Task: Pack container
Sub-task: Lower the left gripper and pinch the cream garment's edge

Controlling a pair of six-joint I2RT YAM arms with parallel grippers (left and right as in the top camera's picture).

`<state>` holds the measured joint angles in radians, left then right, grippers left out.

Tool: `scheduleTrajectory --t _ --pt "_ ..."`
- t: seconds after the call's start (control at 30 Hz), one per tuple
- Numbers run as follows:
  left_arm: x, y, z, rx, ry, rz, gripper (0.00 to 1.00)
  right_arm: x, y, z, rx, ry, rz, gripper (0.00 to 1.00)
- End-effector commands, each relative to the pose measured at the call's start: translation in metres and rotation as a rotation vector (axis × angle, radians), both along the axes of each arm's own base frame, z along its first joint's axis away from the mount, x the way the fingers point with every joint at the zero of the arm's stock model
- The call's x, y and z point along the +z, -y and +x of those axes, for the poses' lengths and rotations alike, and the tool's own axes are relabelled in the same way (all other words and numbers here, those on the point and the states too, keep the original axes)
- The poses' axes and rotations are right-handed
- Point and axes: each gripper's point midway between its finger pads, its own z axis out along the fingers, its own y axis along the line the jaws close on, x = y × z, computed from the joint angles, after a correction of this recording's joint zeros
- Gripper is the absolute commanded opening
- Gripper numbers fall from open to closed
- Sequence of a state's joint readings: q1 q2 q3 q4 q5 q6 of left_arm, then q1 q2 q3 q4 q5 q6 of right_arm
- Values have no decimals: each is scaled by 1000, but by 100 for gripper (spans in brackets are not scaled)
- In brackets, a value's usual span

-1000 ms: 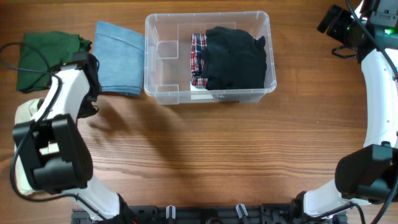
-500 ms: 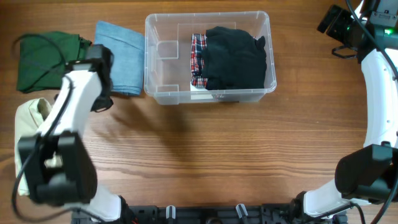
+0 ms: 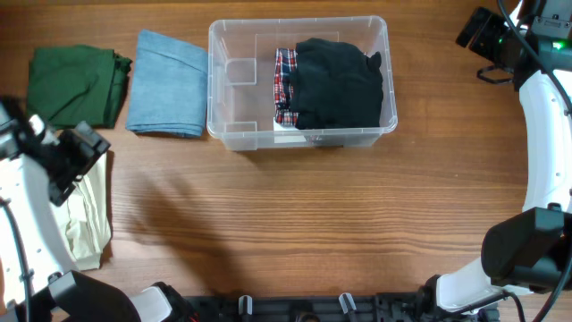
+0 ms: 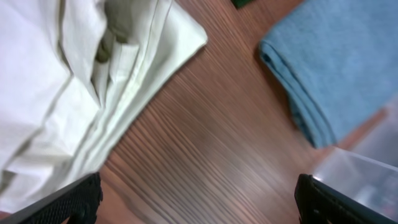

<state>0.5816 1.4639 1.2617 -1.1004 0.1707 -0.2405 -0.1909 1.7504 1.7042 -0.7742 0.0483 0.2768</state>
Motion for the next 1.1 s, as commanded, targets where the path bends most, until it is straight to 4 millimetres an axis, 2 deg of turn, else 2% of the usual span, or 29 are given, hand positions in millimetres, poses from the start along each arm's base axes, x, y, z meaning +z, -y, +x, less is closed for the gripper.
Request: scheduleTrajectory --t 0.0,0.1,0.2,0.27,0.4,0.63,0.8,0.93,1.07 --pt "20 7 1 -30 136 -125 100 -10 -3 1 -2 -16 19 100" --pt "16 -3 -14 13 115 -102 100 -10 -3 1 -2 -16 19 100" --pt "-2 -18 -40 44 -16 6 100 -10 -3 1 -2 -16 19 100" --pt "-15 -14 -46 10 -68 26 100 -10 -3 1 -2 -16 19 100" --pt "-32 0 -38 -73 -89 54 100 -10 -3 1 -2 -16 19 100" --pt "-57 -2 -33 -132 -268 242 100 -10 -3 1 -2 -16 19 100" --pt "-79 -16 -41 -99 -450 369 100 -10 -3 1 -2 -16 19 100" --pt "-94 -23 -47 -48 -528 388 100 -10 -3 1 -2 -16 19 100" --pt "-99 -29 -53 -56 -613 463 100 -10 -3 1 -2 -16 19 100"
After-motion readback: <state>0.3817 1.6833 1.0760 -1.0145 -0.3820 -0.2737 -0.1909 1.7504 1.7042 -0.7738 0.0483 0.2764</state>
